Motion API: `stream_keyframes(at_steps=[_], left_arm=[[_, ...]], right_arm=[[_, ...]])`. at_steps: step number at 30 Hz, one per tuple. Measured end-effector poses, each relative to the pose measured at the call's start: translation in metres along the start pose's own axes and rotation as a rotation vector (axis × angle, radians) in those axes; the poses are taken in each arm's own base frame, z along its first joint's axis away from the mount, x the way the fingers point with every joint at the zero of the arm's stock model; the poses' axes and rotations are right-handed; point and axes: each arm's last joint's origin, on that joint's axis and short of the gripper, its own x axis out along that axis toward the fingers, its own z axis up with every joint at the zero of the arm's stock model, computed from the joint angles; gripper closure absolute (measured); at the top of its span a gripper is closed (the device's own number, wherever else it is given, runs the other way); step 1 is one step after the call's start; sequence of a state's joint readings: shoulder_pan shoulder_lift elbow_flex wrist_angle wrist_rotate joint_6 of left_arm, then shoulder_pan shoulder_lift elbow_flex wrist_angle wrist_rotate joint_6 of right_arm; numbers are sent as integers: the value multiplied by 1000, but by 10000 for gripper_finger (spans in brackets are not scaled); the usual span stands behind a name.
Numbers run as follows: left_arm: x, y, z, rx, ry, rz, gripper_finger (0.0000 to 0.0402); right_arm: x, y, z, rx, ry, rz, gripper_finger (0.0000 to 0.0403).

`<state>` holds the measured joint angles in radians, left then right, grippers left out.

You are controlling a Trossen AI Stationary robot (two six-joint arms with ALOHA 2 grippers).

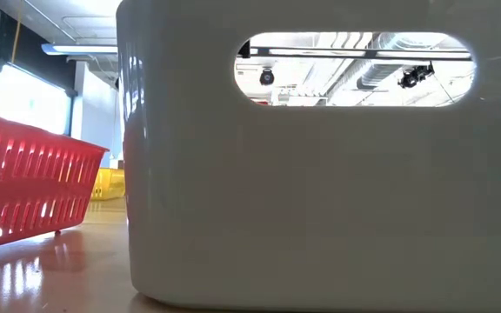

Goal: Stack baskets on shelf by color
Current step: Put the top left red basket on the shelf

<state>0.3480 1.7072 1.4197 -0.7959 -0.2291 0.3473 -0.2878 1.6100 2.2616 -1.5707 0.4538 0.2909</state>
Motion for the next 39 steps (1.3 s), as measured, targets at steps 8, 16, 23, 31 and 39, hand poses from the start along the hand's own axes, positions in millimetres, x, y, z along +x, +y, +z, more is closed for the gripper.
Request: stream_keyframes(at_steps=[8, 16, 23, 31, 39], left_arm=[[21, 19, -4, -40, -9, -39, 401], [42, 25, -8, -32, 28, -67, 401], [59, 29, -13, -21, 75, -70, 401], [66, 31, -11, 3, 49, -67, 401], [71, 35, -12, -9, 45, -72, 401]], right_arm=[[0, 0, 0, 21, 0, 0, 332], [0, 0, 0, 23, 0, 0, 332], [0, 0, 0, 23, 0, 0, 332], [0, 0, 0, 26, -1, 0, 332], [0, 0, 0, 28, -3, 1, 332]])
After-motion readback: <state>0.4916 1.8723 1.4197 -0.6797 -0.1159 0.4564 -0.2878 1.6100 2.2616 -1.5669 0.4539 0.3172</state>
